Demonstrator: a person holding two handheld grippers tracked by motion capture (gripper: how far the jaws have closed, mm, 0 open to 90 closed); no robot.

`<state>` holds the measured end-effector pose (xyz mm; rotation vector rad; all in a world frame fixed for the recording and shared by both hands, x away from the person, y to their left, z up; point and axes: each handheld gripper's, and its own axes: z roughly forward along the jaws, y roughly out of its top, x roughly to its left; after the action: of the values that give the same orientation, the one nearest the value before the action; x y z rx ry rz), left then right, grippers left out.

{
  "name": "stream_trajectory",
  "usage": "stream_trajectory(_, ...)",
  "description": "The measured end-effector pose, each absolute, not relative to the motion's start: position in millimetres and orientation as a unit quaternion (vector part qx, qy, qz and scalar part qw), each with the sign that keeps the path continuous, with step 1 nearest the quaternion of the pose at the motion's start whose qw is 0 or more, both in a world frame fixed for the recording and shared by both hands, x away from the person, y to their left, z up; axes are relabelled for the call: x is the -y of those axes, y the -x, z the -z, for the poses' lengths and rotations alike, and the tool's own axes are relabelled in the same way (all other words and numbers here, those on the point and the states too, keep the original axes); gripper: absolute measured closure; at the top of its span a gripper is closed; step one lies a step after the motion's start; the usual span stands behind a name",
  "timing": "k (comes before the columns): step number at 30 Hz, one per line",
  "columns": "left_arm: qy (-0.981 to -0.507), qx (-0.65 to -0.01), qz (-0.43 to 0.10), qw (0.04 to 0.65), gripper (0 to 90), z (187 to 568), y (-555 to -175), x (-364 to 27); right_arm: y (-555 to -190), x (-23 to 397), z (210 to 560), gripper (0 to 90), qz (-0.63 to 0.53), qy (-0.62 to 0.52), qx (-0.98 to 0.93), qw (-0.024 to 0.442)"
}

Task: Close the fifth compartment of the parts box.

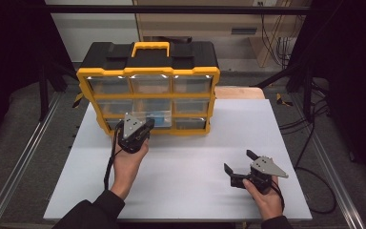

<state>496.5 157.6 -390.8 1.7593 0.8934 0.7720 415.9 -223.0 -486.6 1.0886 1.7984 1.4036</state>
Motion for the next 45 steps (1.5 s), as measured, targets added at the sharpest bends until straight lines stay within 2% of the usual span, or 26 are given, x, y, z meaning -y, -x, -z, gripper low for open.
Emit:
stream_trajectory(11,-0.722,-0.367,-0.332,0.484,89.9,390,-501,-158,-416,224,486,2.9,-0.532,-0.413,-0.675,0.301)
stream_trajectory(45,-0.726,-0.373,-0.326,0.478,89.9,392,-519,-158,-415,224,485,2.9,-0.532,-0.402,-0.68,0.306)
